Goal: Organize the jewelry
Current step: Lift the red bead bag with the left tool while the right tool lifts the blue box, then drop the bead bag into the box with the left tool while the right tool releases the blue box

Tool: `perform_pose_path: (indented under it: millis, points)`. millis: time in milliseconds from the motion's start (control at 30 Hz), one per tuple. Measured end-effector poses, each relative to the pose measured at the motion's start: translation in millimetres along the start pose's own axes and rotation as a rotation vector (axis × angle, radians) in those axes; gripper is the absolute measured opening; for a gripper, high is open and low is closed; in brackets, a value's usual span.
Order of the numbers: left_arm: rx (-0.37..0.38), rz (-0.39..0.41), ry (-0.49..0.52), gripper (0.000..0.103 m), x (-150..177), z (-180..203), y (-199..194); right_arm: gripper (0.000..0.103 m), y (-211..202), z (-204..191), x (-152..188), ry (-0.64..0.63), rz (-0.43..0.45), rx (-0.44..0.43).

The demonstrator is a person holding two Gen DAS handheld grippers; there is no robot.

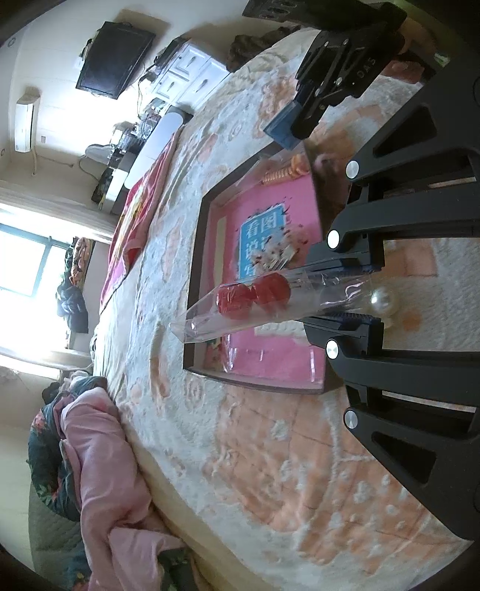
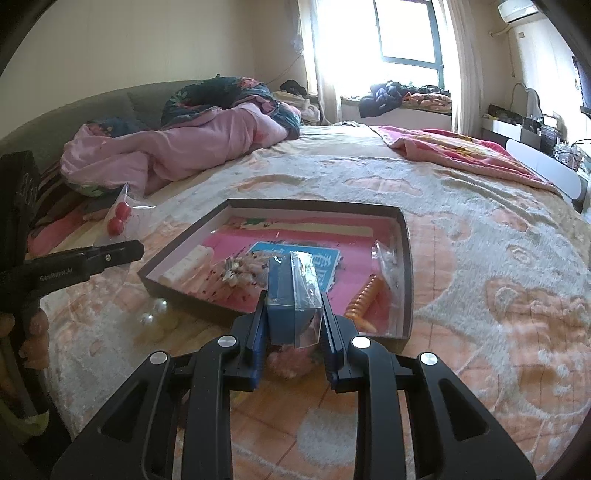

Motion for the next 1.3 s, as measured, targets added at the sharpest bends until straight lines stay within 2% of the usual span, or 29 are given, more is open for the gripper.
perform_pose_path:
  millis: [767,1300]
  points:
    - [-0.069,-0.042,0.009,0.009,-25.7,-31.9,46.1,0.024,40.2,10.6,-32.9,0.001,0.003,0.026]
    - [-0.09,-0.119,0.002,0.009,-21.3,-52.8,78.2,0.024,84.0,20.6,-33.4,-0.002,-0.073,0.061]
Point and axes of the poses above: each gripper's, at about its wrist camera, not at the fingertips, and y roughly the way its jaws point, z to its right, x to its underside, the point moved 5 cm from there along y, roughly the way its jaws point, and after that the axes turned 11 degrees about x, right-handed, at the moved point
